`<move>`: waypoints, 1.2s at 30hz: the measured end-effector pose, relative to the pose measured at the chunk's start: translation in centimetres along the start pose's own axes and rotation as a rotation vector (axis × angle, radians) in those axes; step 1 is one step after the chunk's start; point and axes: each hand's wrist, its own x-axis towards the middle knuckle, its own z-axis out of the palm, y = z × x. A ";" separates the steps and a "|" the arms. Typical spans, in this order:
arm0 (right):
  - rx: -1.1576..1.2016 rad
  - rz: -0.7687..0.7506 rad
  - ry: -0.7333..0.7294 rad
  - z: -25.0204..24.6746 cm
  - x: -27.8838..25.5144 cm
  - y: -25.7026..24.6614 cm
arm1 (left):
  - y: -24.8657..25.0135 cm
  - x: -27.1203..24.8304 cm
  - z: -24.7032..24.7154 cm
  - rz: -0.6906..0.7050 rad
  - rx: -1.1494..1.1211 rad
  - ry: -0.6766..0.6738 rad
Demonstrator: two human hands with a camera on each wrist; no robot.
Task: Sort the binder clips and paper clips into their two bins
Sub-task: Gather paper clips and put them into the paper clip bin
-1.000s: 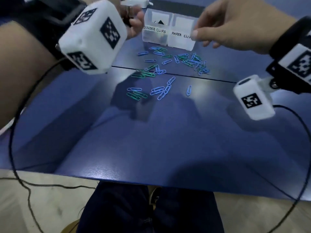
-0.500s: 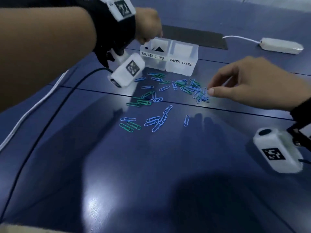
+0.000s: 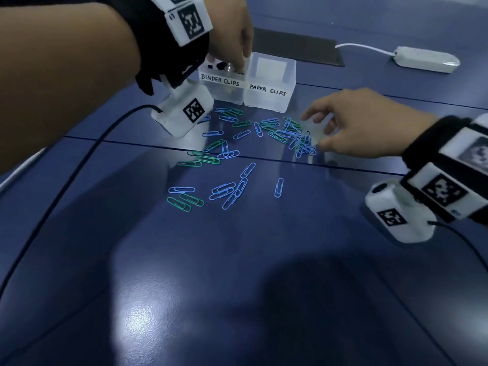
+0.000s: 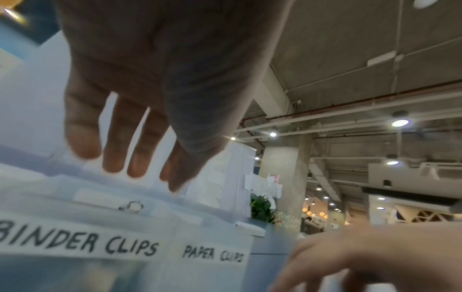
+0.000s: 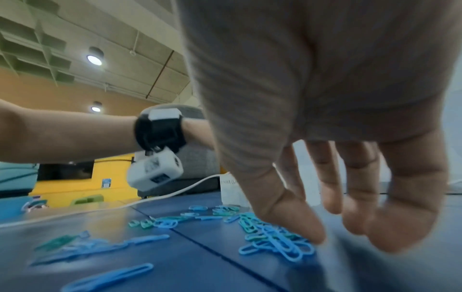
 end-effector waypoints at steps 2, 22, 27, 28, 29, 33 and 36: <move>-0.053 0.027 -0.049 0.3 0.9 -0.2 | 0.1 -0.5 0.1 0.020 -0.054 0.119; -0.158 -0.106 -0.100 2.3 0.9 -6.6 | -1.2 -10.1 3.5 0.236 0.200 -0.242; -0.062 -0.134 -0.070 1.1 1.1 -7.3 | -0.9 -12.0 2.6 0.216 0.034 -0.211; -0.056 -0.137 -0.029 0.8 1.7 -7.3 | -1.2 -12.2 2.2 0.191 0.027 -0.196; -0.071 -0.135 -0.002 0.7 2.5 -7.3 | -1.4 -12.2 2.0 0.170 0.040 -0.187; -0.150 -0.164 -0.014 1.5 4.7 -8.4 | -2.1 -11.7 1.6 0.138 0.124 -0.247; -0.215 -0.183 -0.023 2.3 5.3 -8.9 | -1.7 -11.3 1.7 0.118 0.118 -0.295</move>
